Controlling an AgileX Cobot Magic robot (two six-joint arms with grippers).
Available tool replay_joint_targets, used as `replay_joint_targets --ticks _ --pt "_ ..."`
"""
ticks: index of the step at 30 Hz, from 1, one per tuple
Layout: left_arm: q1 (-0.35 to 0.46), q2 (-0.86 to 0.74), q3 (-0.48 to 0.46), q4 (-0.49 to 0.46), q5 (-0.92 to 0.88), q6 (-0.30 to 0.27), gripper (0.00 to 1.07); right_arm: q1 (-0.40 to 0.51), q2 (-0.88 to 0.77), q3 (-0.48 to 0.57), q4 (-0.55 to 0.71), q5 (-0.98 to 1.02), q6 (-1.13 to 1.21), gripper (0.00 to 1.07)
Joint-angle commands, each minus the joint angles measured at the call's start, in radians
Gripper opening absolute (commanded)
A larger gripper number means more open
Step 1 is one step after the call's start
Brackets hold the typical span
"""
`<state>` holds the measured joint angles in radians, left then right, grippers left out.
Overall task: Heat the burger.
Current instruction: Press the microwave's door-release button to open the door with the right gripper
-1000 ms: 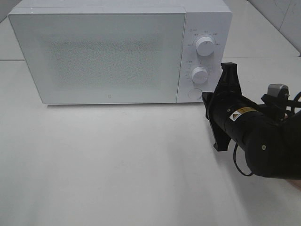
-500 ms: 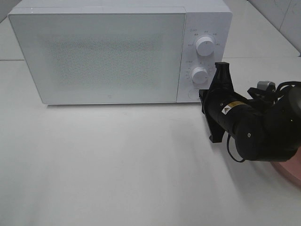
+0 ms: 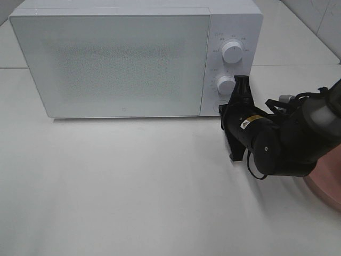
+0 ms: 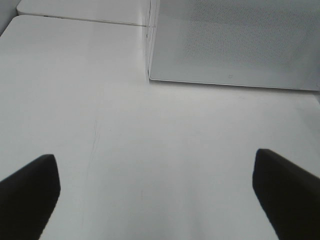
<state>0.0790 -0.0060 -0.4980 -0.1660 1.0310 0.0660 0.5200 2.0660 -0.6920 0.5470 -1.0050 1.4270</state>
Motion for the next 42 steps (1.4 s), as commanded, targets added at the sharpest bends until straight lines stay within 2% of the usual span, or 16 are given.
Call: replay_joint_targets --ticks 1,34,42 --pt "0.002 -0.017 0.002 -0.003 -0.002 -0.004 1.00 -0.007 0.006 -0.019 -0.010 0.002 0.005 0.00" --pt "0.002 -0.017 0.002 -0.003 -0.002 -0.004 1.00 -0.022 0.072 -0.088 -0.013 -0.034 0.002 0.00" --pt "0.002 -0.017 0.002 -0.003 -0.002 -0.004 1.00 -0.039 0.076 -0.091 0.019 -0.054 -0.004 0.00"
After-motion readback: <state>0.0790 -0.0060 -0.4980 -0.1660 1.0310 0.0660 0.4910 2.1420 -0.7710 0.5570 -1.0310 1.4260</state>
